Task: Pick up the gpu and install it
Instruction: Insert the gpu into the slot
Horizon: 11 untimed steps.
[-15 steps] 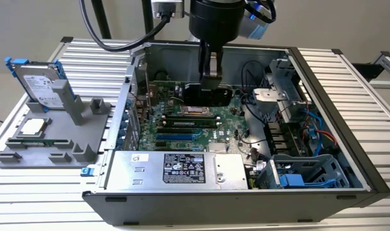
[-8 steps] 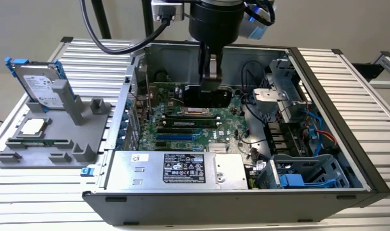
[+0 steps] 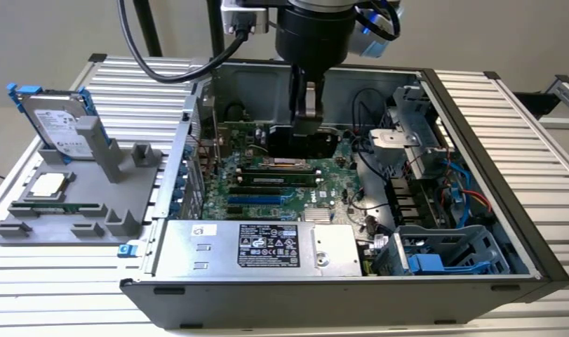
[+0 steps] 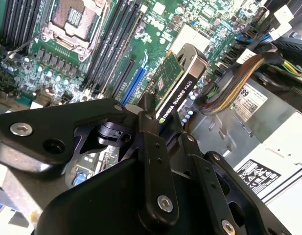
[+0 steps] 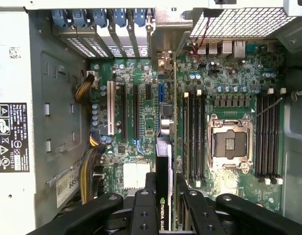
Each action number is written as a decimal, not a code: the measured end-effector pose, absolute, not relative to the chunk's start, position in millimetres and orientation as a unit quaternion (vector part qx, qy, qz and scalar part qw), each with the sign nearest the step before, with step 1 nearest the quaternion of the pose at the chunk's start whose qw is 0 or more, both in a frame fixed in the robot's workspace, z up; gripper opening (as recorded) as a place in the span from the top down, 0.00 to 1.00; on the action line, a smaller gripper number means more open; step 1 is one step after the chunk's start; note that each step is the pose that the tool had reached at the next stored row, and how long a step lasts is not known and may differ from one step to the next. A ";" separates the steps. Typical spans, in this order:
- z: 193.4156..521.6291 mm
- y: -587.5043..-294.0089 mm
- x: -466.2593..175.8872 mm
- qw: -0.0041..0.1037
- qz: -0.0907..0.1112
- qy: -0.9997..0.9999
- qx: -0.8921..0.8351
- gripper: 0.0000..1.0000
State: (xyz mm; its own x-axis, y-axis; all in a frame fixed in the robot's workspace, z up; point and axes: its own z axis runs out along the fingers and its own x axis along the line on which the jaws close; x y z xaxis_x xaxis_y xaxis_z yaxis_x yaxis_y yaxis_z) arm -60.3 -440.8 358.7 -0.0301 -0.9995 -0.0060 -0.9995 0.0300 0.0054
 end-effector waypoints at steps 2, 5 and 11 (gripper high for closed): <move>358.6 -440.8 -60.3 0.000 0.004 0.718 -0.696 1.00; 357.8 -440.8 -60.3 0.000 0.004 0.718 -0.696 1.00; 356.1 -440.8 -60.3 0.000 0.004 0.718 -0.696 1.00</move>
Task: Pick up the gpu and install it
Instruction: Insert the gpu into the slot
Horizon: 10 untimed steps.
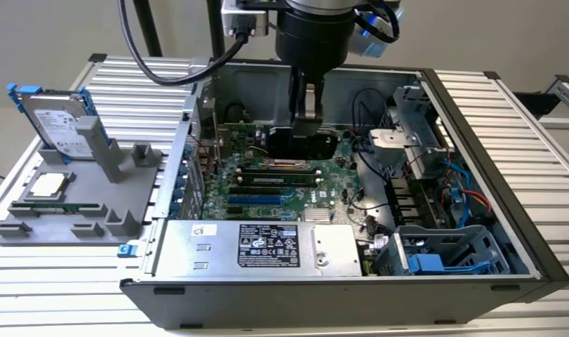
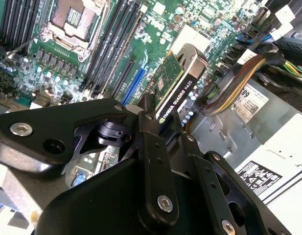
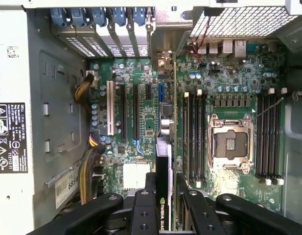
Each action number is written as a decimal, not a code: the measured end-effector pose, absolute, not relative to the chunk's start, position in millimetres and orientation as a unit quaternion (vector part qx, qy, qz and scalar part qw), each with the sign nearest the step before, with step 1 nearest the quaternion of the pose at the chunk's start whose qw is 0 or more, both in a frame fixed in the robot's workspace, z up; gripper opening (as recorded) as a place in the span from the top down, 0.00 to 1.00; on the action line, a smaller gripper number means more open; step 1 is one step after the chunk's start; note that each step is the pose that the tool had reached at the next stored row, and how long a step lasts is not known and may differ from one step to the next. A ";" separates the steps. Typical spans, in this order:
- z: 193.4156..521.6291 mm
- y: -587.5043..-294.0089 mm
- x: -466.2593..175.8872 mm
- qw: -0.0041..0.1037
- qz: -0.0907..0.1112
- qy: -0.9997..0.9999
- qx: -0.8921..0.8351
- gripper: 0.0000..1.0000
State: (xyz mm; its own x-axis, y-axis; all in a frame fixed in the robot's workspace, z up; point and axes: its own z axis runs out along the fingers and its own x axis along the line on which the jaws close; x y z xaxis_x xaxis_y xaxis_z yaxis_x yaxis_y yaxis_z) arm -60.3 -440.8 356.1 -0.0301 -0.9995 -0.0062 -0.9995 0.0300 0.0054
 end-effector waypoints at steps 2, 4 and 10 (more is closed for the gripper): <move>355.5 -440.8 -60.3 0.000 0.004 0.718 -0.696 1.00; 354.9 -440.8 -60.3 0.000 0.004 0.718 -0.696 1.00; 353.0 -440.8 -60.3 0.000 0.004 0.718 -0.696 1.00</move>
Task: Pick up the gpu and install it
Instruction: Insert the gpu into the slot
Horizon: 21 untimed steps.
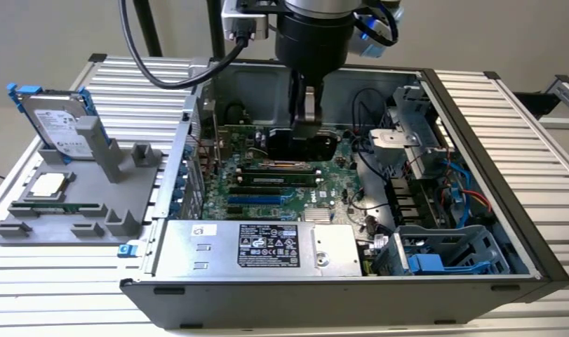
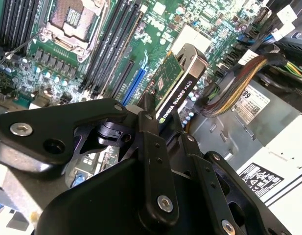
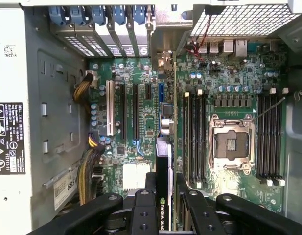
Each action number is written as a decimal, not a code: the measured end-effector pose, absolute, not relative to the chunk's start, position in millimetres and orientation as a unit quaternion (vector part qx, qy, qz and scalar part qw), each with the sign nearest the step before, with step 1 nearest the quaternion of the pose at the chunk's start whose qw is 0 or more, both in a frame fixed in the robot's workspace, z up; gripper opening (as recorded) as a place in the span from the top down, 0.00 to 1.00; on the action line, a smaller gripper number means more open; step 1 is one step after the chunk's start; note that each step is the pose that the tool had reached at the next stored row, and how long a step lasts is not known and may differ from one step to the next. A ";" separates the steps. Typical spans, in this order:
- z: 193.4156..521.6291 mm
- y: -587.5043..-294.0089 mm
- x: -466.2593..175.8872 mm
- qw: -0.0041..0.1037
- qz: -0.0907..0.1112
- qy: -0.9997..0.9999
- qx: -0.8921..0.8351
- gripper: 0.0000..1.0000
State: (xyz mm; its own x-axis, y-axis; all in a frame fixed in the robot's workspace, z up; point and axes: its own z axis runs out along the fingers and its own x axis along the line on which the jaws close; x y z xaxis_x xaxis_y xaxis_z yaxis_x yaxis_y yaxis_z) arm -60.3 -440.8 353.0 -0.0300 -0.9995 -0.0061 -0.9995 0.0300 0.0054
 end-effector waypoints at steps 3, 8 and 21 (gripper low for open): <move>352.1 -440.8 -60.3 0.000 0.004 0.718 -0.696 1.00; 350.3 -440.8 -60.3 0.000 0.004 0.718 -0.696 1.00; 346.3 -440.8 -60.3 0.000 0.004 0.718 -0.696 1.00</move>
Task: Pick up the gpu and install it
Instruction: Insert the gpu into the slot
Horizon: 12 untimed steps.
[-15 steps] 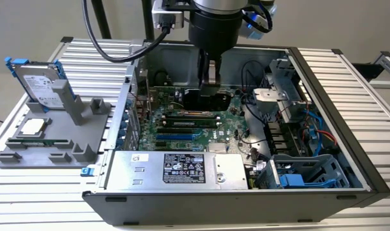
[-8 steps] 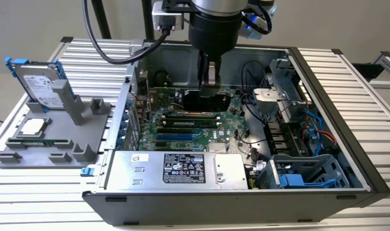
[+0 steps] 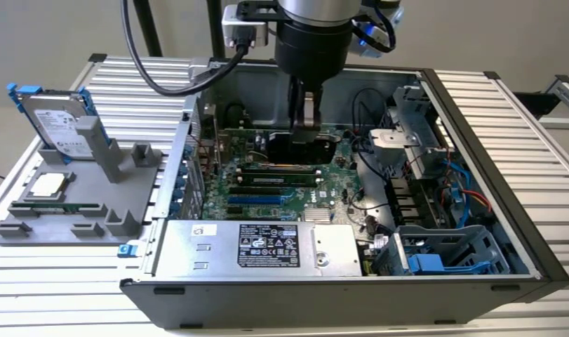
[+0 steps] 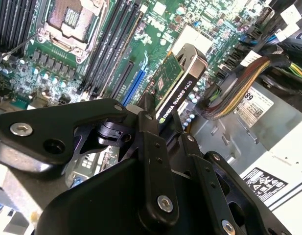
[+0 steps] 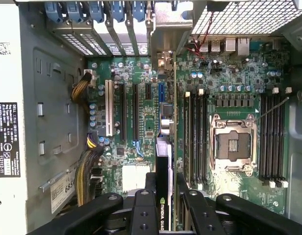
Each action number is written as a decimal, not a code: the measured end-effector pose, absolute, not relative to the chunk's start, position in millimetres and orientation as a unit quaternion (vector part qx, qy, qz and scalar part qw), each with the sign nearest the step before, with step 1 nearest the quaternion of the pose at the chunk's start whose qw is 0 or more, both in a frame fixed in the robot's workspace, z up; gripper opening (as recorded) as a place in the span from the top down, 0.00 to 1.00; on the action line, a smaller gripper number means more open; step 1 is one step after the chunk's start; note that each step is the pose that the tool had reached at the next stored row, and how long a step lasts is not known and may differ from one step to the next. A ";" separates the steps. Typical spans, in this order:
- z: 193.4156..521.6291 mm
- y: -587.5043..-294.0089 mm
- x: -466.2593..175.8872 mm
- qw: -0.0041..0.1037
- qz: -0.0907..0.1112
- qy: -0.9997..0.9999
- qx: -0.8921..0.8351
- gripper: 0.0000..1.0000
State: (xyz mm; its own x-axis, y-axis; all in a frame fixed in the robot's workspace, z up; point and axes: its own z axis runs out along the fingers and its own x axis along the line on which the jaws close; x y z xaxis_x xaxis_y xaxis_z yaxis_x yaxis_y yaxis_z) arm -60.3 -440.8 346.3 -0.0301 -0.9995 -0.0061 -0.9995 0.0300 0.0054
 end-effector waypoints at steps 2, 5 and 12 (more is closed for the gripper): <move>345.8 -440.8 -60.3 0.000 0.004 0.718 -0.696 1.00; 345.1 -440.8 -60.3 0.000 0.004 0.718 -0.696 1.00; 343.7 -440.8 -60.3 0.000 0.004 0.718 -0.696 1.00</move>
State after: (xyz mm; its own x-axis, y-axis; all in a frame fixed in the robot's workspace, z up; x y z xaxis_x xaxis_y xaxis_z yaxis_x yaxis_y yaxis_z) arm -60.3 -440.8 343.7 -0.0301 -0.9995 -0.0061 -0.9995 0.0300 0.0054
